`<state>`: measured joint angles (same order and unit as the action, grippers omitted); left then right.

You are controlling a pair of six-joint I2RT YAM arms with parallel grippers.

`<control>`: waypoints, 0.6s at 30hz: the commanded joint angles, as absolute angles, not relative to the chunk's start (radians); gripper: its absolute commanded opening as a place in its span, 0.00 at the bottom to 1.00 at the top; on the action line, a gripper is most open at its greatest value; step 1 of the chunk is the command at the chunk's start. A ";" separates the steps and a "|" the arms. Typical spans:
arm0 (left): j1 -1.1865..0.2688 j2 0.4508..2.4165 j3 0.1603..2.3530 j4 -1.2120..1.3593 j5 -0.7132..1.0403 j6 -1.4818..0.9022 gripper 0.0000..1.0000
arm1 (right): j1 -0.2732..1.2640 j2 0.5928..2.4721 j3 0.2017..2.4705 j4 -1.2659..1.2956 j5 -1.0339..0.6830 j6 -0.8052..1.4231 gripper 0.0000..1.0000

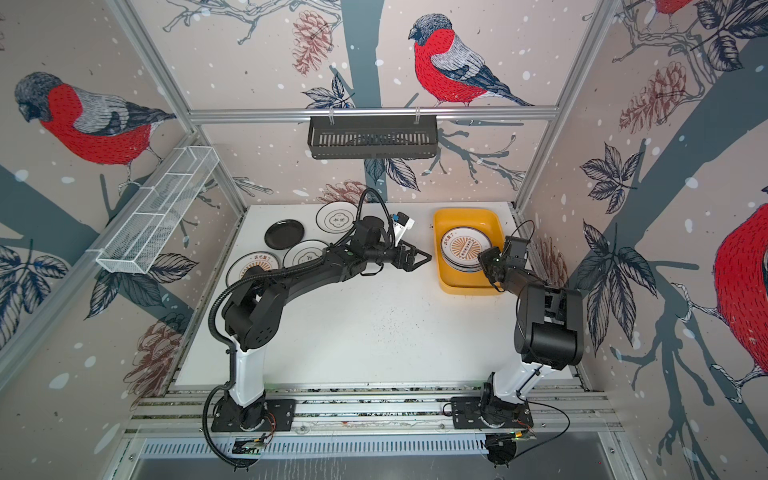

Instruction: Place the plates into the plastic bin on the countertop

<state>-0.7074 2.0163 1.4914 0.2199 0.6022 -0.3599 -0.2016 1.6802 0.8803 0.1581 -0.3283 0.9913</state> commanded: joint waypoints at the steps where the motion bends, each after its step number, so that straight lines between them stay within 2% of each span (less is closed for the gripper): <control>1: -0.704 2.009 1.488 0.239 0.620 -0.356 0.96 | -0.202 1.671 0.881 0.160 -0.303 0.977 0.40; 11: -0.694 1.971 1.439 0.249 0.603 -0.362 0.96 | -0.200 1.643 0.884 0.135 -0.275 0.956 0.62; 18: -0.681 1.924 1.395 0.257 0.567 -0.373 0.96 | -0.199 1.605 0.888 0.118 -0.262 0.927 0.88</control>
